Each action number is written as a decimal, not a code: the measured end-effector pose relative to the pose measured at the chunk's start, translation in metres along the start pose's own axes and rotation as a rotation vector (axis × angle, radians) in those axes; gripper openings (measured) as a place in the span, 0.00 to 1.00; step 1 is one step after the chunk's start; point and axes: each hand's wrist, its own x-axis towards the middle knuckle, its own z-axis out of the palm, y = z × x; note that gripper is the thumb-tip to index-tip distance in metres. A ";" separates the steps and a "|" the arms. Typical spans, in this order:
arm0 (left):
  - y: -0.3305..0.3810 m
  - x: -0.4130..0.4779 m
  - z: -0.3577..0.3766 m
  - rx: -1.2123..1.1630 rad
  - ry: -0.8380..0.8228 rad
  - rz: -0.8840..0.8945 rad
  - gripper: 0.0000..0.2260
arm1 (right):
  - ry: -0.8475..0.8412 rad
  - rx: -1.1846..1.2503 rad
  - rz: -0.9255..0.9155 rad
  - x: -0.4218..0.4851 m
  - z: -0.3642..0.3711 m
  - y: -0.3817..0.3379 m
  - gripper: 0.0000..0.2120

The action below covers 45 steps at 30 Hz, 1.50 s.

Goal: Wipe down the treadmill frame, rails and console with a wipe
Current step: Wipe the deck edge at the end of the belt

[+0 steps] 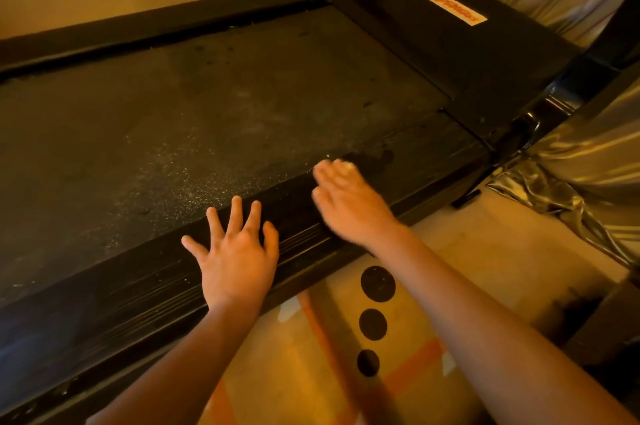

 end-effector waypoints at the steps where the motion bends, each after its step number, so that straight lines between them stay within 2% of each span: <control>1: 0.000 0.000 0.001 0.005 0.004 0.002 0.25 | -0.012 0.001 -0.065 -0.009 0.007 -0.014 0.27; 3: 0.001 0.000 0.000 0.007 0.013 0.003 0.25 | -0.044 -0.011 -0.171 -0.017 0.009 -0.020 0.27; 5: 0.002 0.000 -0.001 0.002 0.002 0.010 0.24 | -0.065 -0.036 -0.183 -0.007 -0.002 0.001 0.26; 9: 0.001 -0.001 0.000 -0.003 0.001 0.017 0.24 | -0.034 -0.008 0.097 0.022 -0.029 0.058 0.26; 11: 0.000 -0.001 0.000 0.000 0.005 0.016 0.24 | -0.008 0.019 0.171 0.026 -0.027 0.049 0.27; 15: 0.002 -0.001 0.000 0.011 0.004 0.018 0.24 | -0.031 0.044 -0.060 -0.003 -0.001 0.000 0.27; 18: 0.003 -0.001 0.000 0.016 0.000 0.008 0.24 | -0.047 -0.008 -0.169 -0.012 -0.003 0.013 0.26; 22: 0.004 0.000 -0.001 0.015 0.002 0.019 0.24 | -0.013 -0.031 0.097 0.014 -0.030 0.078 0.26; 25: 0.002 -0.001 -0.001 0.014 -0.005 0.017 0.25 | 0.023 0.042 0.228 0.018 -0.029 0.082 0.27; 29: 0.003 -0.001 -0.003 0.009 -0.011 0.015 0.25 | -0.011 0.051 -0.027 -0.009 -0.005 0.035 0.26; 31: 0.003 -0.001 -0.003 0.007 -0.009 0.016 0.25 | -0.025 0.011 -0.106 -0.014 -0.007 0.039 0.26; 33: 0.003 -0.002 -0.002 0.007 -0.002 0.020 0.25 | -0.037 -0.042 -0.023 0.002 -0.022 0.069 0.26; 37: 0.003 -0.002 -0.001 0.020 0.004 0.024 0.25 | -0.006 0.029 0.264 0.025 -0.051 0.124 0.26; 45: 0.004 -0.001 -0.001 0.029 -0.001 0.020 0.25 | 0.044 0.025 0.458 0.043 -0.073 0.168 0.27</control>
